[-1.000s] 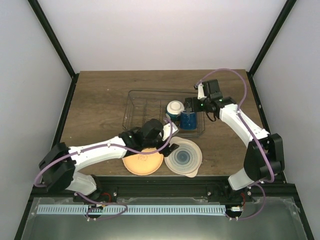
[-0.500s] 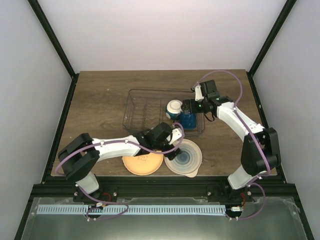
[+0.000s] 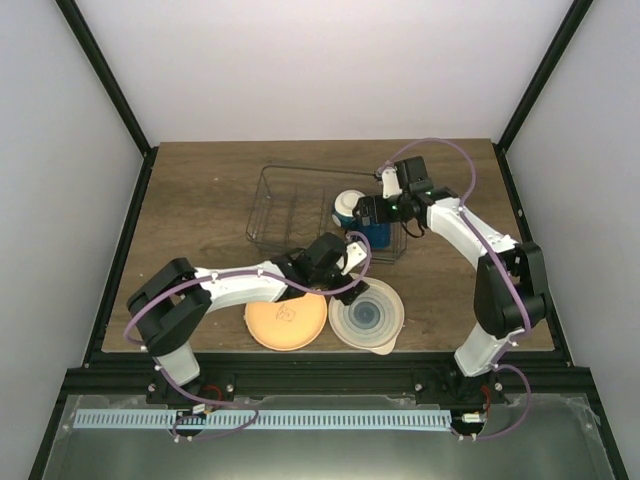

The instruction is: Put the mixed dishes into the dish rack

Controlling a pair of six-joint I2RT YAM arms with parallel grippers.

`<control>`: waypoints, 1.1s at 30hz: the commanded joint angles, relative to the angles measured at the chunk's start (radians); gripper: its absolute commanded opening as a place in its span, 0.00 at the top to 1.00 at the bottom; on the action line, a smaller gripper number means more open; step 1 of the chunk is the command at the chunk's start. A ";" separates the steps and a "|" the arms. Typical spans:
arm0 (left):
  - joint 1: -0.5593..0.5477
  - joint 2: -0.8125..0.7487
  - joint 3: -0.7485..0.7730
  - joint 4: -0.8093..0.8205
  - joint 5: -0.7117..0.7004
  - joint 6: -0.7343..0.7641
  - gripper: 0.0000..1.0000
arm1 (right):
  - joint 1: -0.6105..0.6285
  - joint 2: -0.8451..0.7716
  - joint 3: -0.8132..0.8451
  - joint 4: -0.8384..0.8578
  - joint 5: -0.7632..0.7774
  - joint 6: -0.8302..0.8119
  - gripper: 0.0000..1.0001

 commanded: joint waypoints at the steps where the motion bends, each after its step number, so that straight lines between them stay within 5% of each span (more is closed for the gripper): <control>1: 0.018 0.032 0.045 0.069 -0.020 0.019 0.05 | 0.008 0.027 0.058 0.025 -0.064 -0.006 0.00; 33: 0.024 0.080 0.071 0.121 -0.016 0.012 0.04 | 0.025 -0.066 -0.055 0.003 -0.166 0.060 0.00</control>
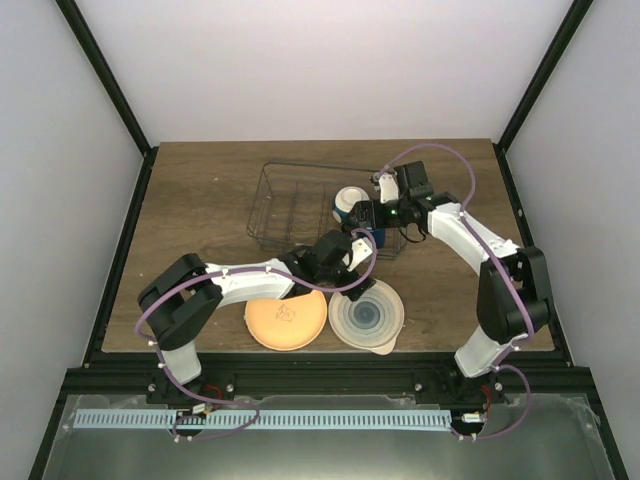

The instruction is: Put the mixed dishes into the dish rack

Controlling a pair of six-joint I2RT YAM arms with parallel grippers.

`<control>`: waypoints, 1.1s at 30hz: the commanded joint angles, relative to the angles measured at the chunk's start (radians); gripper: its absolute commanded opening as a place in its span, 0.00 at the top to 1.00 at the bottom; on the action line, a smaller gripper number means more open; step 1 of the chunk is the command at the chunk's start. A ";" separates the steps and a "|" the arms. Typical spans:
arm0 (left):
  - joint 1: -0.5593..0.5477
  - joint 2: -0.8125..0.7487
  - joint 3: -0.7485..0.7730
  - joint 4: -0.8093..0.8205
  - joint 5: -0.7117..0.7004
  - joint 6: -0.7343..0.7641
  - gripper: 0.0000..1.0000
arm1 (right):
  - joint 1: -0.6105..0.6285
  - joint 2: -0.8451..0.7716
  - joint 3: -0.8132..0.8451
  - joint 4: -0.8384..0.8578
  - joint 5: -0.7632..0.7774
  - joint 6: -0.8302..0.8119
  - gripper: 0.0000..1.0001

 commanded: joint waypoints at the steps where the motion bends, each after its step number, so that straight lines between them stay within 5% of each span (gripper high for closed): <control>1: 0.018 0.014 0.022 0.062 -0.021 0.011 0.04 | 0.016 -0.051 -0.020 -0.029 -0.031 0.018 0.00; 11: 0.019 0.026 0.030 0.069 -0.016 0.006 0.05 | 0.017 -0.102 0.079 -0.097 0.053 0.012 0.00; 18: 0.019 0.047 0.052 0.072 -0.009 0.010 0.05 | 0.018 -0.152 0.210 -0.224 0.350 0.021 0.00; 23: 0.019 0.087 0.102 0.071 0.002 0.024 0.05 | 0.011 -0.173 0.209 -0.286 0.541 0.054 0.00; 33: 0.034 0.189 0.241 0.069 0.027 0.048 0.05 | 0.002 -0.177 0.147 -0.294 0.636 0.080 0.00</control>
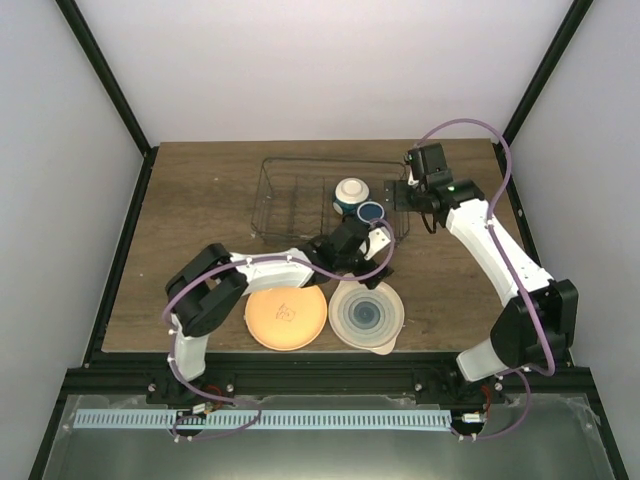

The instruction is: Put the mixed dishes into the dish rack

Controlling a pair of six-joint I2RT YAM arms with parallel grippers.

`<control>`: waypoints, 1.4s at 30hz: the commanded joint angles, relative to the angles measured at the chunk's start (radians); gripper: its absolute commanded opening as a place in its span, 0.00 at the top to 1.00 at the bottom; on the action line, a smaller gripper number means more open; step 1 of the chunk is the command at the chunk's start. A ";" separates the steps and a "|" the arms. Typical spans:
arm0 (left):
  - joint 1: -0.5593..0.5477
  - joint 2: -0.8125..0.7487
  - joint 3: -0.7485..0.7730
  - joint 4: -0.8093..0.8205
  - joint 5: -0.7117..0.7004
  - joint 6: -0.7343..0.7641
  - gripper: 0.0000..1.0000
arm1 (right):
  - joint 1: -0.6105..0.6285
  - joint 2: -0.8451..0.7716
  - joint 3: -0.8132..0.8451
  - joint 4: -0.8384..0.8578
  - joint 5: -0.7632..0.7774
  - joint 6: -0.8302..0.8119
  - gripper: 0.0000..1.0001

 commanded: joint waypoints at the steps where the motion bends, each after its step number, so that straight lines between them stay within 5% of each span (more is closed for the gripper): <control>1: 0.031 0.041 0.070 0.039 0.005 0.022 0.05 | -0.003 -0.022 -0.018 -0.016 0.067 0.023 0.00; 14: 0.021 -0.090 -0.061 0.049 -0.008 0.016 0.06 | -0.046 -0.067 -0.063 -0.029 0.126 0.033 0.00; 25: -0.027 -0.467 -0.274 -0.327 -0.323 -0.215 0.06 | -0.055 -0.160 -0.253 0.063 -0.068 0.001 0.00; 31: -0.019 -0.673 -0.335 -0.489 -0.427 -0.321 0.05 | -0.003 -0.188 -0.349 0.059 -0.141 0.017 0.13; 36: 0.082 -0.810 -0.322 -0.503 -0.364 -0.325 0.04 | 0.065 -0.223 -0.401 0.064 -0.162 0.053 0.18; 42: 0.335 -0.789 -0.241 -0.467 -0.156 -0.257 0.03 | 0.243 -0.219 -0.394 0.070 -0.173 0.114 0.20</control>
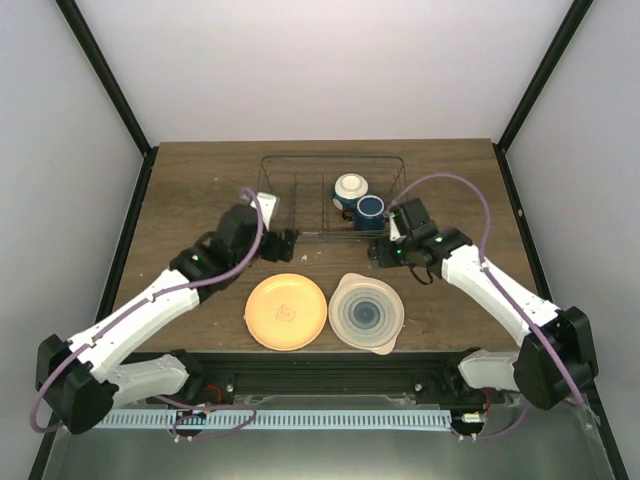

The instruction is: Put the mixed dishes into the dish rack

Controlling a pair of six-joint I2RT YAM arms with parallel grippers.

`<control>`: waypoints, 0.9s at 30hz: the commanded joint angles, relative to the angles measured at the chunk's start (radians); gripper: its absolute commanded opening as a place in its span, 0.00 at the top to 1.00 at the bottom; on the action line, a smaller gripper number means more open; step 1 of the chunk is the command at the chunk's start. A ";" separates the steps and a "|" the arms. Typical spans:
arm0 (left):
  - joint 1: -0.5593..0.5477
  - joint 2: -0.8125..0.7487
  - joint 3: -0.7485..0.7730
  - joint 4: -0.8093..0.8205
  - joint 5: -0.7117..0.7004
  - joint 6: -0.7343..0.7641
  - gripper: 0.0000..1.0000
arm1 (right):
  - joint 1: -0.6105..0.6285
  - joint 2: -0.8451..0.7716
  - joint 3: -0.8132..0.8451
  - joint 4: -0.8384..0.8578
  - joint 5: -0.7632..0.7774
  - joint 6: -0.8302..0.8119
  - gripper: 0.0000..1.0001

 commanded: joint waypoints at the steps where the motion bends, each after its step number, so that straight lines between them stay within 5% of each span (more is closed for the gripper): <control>1: 0.180 0.042 0.059 0.019 0.195 0.034 0.03 | 0.146 0.001 0.022 0.022 -0.023 0.067 0.20; 5: 0.300 0.084 0.075 0.029 0.230 0.050 0.03 | 0.266 0.062 0.023 0.064 -0.006 0.125 0.22; 9: 0.371 0.097 0.044 0.053 0.296 0.031 0.03 | 0.339 0.137 0.038 0.109 -0.013 0.157 0.36; 27: 0.379 0.037 -0.063 0.094 0.303 0.002 0.03 | 0.477 0.395 0.129 0.202 0.020 0.169 0.46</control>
